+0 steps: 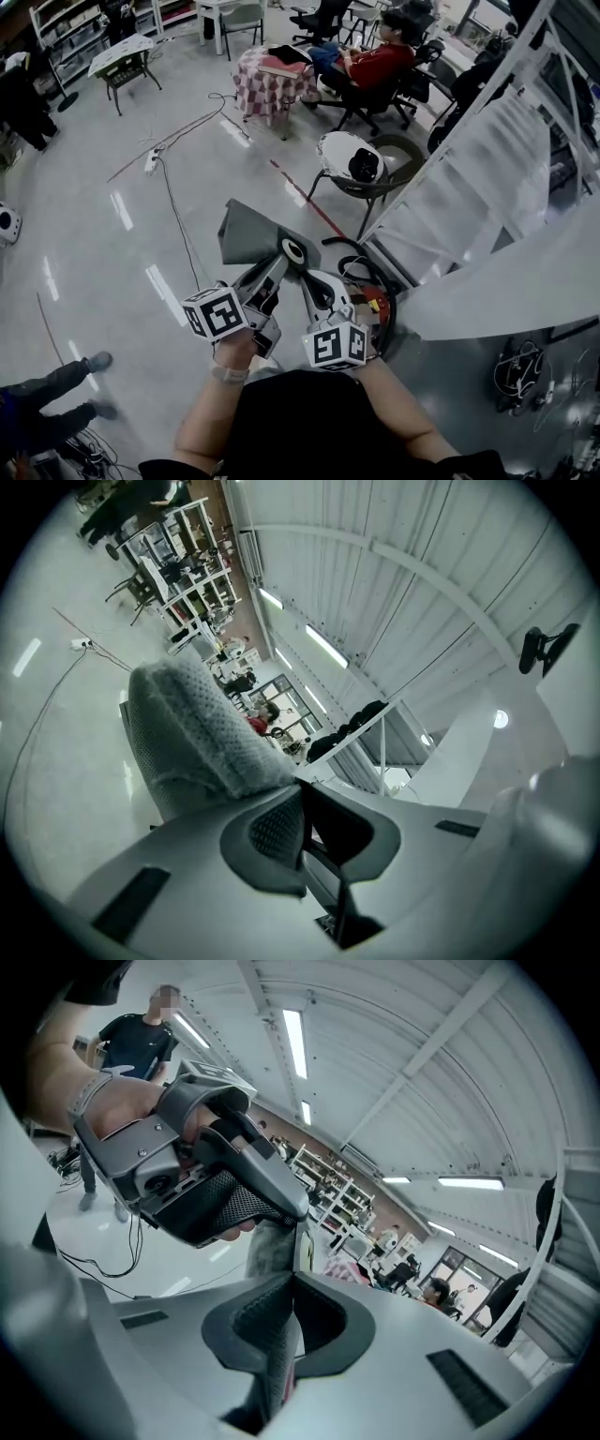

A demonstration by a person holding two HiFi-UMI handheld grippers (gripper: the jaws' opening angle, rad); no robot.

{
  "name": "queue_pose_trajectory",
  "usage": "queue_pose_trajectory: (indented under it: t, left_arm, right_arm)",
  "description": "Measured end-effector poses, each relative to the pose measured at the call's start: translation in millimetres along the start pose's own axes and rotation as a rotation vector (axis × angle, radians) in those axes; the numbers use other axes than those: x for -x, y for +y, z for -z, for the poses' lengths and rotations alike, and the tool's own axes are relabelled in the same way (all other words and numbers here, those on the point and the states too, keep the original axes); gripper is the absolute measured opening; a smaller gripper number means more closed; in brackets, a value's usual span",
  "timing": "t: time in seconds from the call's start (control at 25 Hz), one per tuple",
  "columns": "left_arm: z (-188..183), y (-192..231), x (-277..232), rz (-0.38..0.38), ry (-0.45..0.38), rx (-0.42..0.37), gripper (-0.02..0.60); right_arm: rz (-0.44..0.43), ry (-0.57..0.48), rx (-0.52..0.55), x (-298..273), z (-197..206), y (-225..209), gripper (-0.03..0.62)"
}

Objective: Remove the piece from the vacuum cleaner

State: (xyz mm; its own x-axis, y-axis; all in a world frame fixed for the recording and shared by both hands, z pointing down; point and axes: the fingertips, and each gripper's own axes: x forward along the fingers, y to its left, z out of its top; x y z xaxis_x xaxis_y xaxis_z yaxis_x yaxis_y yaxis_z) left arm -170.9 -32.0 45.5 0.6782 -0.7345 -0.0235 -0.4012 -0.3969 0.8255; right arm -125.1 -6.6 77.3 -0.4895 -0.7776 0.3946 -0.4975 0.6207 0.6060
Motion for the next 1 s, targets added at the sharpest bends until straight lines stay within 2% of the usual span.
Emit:
queue_pose_trajectory:
  t: [0.36,1.0]
  left_arm:
    - [-23.4,-16.0,19.9,0.031,-0.048,-0.038,0.046]
    - [-29.7,-8.5,30.1,0.033,-0.055,-0.041,0.046]
  right_arm:
    - [0.013,-0.039,0.041,7.1,-36.0,-1.1,0.032]
    - [0.020,-0.040,0.069,-0.4,-43.2,7.9,0.032]
